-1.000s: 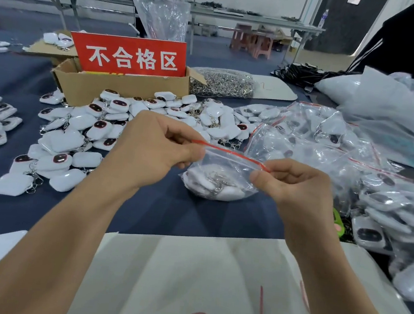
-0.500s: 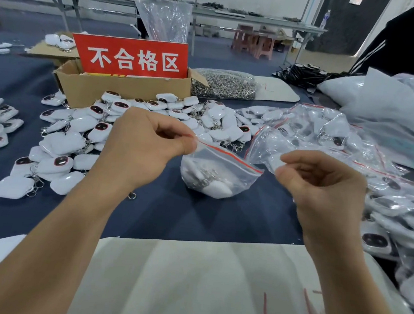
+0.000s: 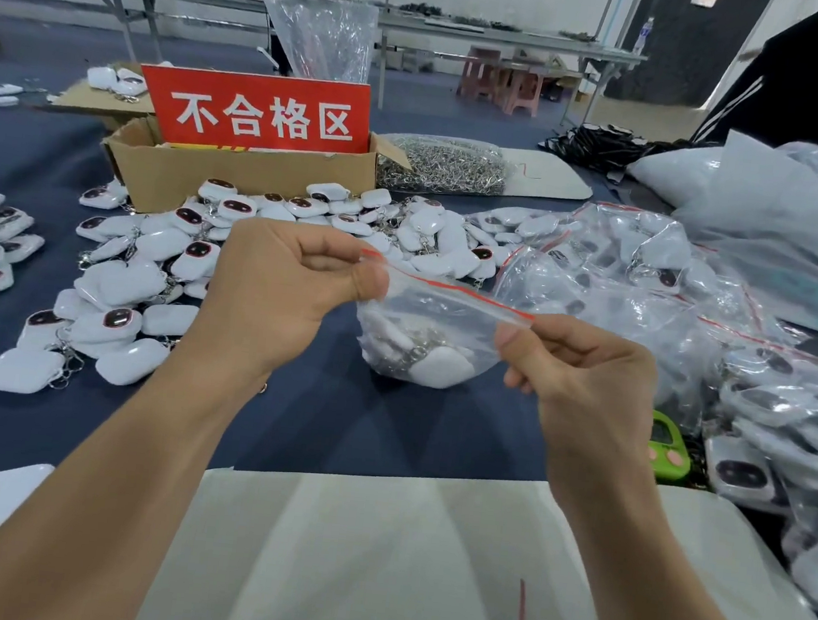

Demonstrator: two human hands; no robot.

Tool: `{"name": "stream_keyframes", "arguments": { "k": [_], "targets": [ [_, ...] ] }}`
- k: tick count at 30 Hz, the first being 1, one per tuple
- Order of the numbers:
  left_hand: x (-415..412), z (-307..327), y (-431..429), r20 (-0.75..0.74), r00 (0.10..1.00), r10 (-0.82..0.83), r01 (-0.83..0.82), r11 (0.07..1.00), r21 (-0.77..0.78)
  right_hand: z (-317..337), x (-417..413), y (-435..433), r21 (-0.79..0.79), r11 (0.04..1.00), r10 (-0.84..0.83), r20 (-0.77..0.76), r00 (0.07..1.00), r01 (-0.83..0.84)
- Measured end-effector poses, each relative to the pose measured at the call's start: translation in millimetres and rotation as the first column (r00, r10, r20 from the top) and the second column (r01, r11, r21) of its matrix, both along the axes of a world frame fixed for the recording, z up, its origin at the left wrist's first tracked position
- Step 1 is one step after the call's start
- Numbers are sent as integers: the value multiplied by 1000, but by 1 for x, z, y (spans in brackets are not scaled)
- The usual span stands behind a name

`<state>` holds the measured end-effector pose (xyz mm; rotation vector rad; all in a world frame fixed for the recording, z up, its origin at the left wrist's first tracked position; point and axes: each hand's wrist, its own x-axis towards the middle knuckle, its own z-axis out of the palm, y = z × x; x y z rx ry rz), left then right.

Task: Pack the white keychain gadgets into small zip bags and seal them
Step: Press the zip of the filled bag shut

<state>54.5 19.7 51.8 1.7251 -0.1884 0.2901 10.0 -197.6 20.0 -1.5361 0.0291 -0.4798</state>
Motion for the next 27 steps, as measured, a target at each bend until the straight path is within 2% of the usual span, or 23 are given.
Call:
{"name": "stream_keyframes", "arguments": {
  "k": [6,15,22,27],
  "targets": [
    [-10,20,1,119,990,-70,76,996,-43,9,-8,-4,95,995,2,168,986,-18],
    [-9,10,-12,-20,995,-102,97,983,-158,2,-5,-2,177,983,17,136,991,-41],
    [-10,10,-17,-13,995,-101,98,980,-174,1,-3,-6,258,963,37,136,990,-71],
    [-18,5,-33,-77,984,-163,143,967,-210,-3,-1,-6,268,959,68,101,993,-93]
  ]
}}
